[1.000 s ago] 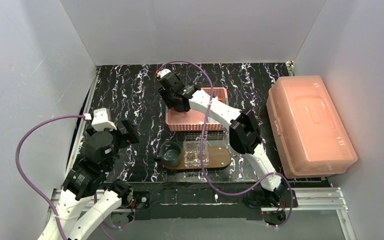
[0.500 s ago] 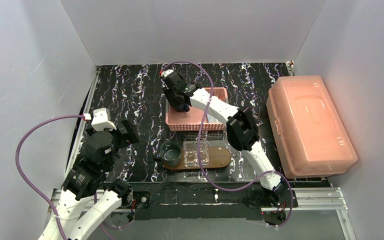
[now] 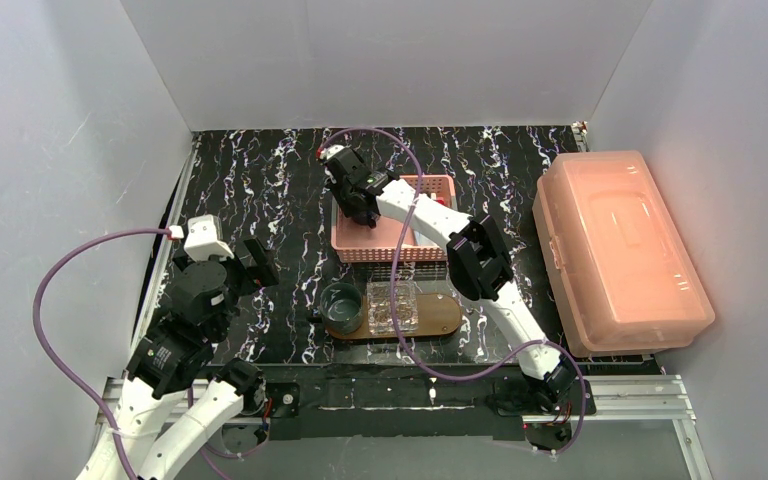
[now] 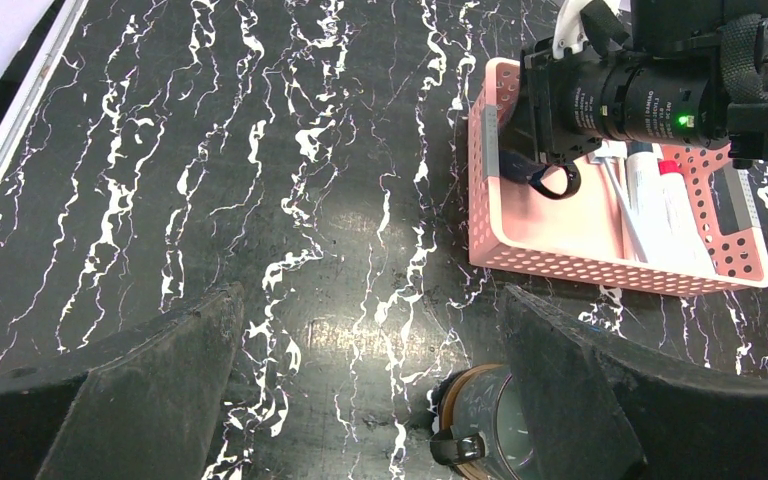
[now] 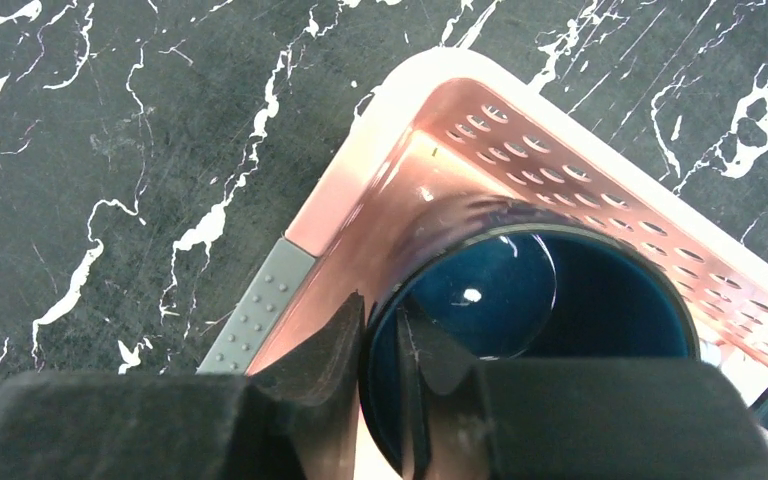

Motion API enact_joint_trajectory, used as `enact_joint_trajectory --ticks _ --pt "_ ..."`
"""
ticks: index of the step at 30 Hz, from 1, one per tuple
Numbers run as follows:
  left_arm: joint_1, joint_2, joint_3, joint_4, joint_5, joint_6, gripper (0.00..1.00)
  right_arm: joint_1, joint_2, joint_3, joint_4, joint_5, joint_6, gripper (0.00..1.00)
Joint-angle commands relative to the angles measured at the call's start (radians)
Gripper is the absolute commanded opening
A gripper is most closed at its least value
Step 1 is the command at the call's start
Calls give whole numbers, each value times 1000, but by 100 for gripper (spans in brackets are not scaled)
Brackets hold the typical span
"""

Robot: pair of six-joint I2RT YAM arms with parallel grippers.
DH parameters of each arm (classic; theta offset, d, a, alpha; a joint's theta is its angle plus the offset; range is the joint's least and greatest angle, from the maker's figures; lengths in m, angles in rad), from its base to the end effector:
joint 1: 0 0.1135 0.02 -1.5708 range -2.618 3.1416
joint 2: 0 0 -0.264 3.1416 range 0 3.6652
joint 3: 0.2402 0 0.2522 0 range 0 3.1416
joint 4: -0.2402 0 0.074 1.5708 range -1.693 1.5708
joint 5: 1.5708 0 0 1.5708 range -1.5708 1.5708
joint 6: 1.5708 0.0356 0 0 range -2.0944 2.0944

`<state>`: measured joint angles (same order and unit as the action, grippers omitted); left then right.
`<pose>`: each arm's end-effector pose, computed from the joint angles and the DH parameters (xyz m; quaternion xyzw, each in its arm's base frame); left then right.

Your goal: Prepare toiletry sets of a toothbrush and toothpaste on the tray

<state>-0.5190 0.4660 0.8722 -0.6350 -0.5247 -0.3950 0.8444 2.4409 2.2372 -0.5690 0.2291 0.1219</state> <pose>0.0849 -0.0279 0.3603 -0.1141 0.7649 -0.0827 0.6285 0.3724 0.4070 0.2171 -0.2820 0.8720 0.0861 0.3907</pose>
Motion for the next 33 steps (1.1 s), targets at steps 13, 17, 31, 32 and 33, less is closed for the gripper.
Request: enact_joint_trajectory --ticks 13,17,31,32,33 --pt "11 30 -6 15 1 2 99 3 -137 -22 21 5 -95 1" --pt "13 35 -6 15 3 3 99 13 -216 -60 21 9 -133 1" --pt "20 54 -6 14 10 5 99 54 -616 -360 28 -54 -252 1" --pt "20 57 -5 14 11 5 99 59 -650 -397 38 -55 -255 1" --pt "20 59 -4 14 12 3 99 62 -682 -432 44 -55 -260 1"
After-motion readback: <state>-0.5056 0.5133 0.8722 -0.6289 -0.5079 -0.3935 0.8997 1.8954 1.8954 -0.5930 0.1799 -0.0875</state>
